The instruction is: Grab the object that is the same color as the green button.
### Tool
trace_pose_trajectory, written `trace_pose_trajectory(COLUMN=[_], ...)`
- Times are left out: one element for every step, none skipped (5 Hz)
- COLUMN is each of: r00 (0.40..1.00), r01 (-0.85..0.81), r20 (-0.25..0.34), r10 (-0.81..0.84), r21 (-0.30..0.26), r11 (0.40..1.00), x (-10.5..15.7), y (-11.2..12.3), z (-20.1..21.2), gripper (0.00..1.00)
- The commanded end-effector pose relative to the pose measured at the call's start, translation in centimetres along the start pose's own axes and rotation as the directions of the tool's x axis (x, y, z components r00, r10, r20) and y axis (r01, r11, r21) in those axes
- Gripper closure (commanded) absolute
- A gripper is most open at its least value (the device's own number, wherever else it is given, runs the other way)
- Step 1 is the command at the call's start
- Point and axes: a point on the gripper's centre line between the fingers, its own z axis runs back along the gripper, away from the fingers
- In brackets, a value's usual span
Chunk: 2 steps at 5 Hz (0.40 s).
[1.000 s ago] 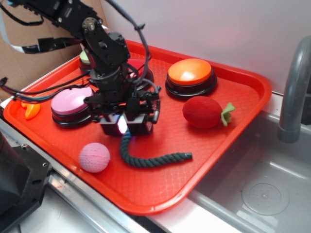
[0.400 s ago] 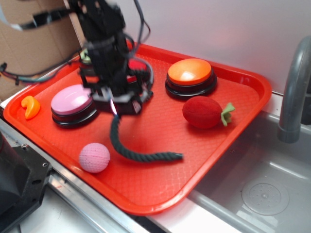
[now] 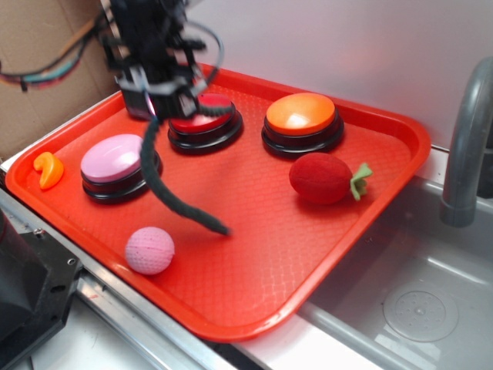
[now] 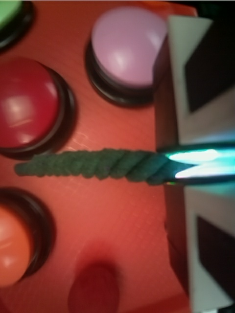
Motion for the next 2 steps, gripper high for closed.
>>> trace_pose_trajectory(r00=[0.984, 0.98], r01=[0.121, 0.176], r20=[0.129, 0.1], r10=[-0.12, -0.172], r21=[-0.004, -0.023], r11=[0.993, 0.984], x=[0.47, 0.16], y=[0.94, 1.29], z=[6.6, 7.09], gripper=[1.0, 1.0])
